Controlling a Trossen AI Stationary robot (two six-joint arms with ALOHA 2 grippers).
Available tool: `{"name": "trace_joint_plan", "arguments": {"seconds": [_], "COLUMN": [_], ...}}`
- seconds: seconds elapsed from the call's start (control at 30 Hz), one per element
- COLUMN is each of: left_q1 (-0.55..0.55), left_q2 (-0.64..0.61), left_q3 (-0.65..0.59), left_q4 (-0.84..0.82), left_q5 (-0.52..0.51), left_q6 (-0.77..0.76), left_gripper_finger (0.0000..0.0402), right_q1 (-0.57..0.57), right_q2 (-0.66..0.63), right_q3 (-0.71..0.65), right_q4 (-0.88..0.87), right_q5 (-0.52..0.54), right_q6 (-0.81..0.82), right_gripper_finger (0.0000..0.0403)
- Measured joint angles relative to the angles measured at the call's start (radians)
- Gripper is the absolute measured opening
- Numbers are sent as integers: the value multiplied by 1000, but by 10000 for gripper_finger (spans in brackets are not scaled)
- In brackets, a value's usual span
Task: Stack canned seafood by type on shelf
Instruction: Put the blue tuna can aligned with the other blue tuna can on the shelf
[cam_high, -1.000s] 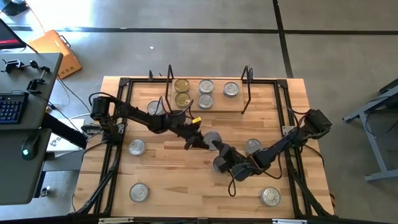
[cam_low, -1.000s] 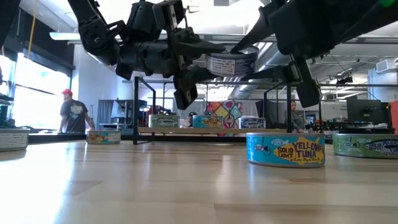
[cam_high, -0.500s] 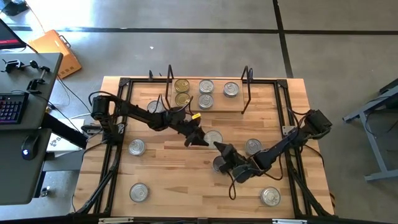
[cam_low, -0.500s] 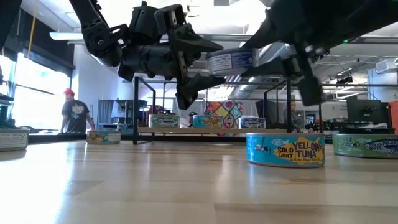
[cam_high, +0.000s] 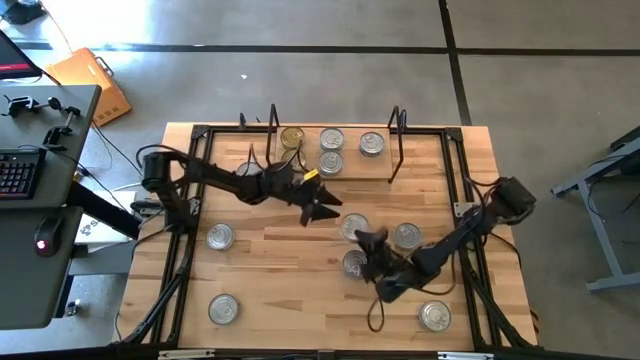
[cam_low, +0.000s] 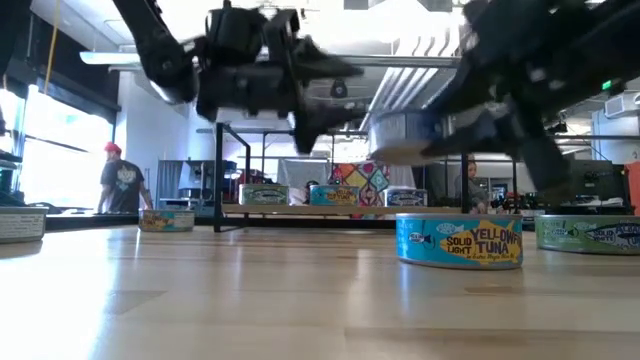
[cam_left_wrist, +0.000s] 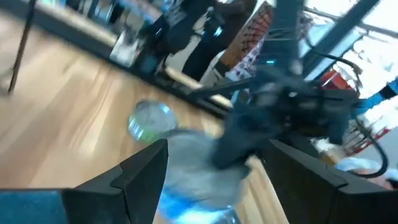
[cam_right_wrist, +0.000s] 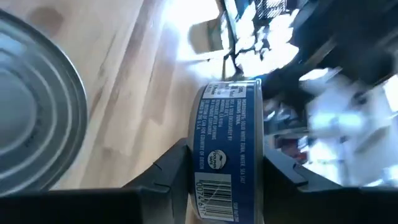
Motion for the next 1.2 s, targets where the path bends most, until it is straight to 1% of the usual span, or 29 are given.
{"name": "trace_joint_plan", "arguments": {"seconds": [0.07,0.13,0.2,0.23,0.3,0.4,0.5,0.6,0.67,0.77,0.9,1.0,1.07,1.13,1.2], "left_q1": [-39,-84,-133,-158,-212,-295,-378,-450,-490,-527,-547,-552,-551,-551,-551], "left_q2": [-41,-93,-150,-183,-240,-311,-357,-375,-374,-364,-364,-364,-364,-364,-364], "left_q3": [14,24,36,39,51,51,50,50,50,50,50,50,50,50,50], "left_q4": [-23,-76,-159,-214,-315,-454,-571,-638,-657,-655,-656,-655,-656,-662,-662], "left_q5": [-44,-107,-203,-262,-399,-626,-825,-960,-1016,-1064,-1080,-1084,-1084,-1084,-1084], "left_q6": [81,184,290,336,407,463,478,477,479,479,479,479,478,478,478], "left_gripper_finger": [259,259,259,259,259,259,259,259,259,259,259,259,259,259,259], "right_q1": [-45,-98,-162,-193,-259,-354,-441,-516,-554,-600,-636,-642,-642,-640,-640], "right_q2": [-3,-3,-3,-3,-3,-3,-3,-3,-3,-3,-5,-5,-5,-5,-4], "right_q3": [0,2,11,17,31,68,101,113,107,93,93,93,94,103,120], "right_q4": [-52,-92,-101,-100,-111,-162,-249,-319,-331,-345,-371,-374,-379,-404,-446], "right_q5": [-29,-66,-109,-111,-82,-70,-119,-189,-225,-226,-235,-240,-244,-262,-323], "right_q6": [86,137,150,153,167,182,229,270,278,278,282,287,285,300,329], "right_gripper_finger": [122,122,122,122,122,122,123,125,125,126,127,131,142,161,188]}}
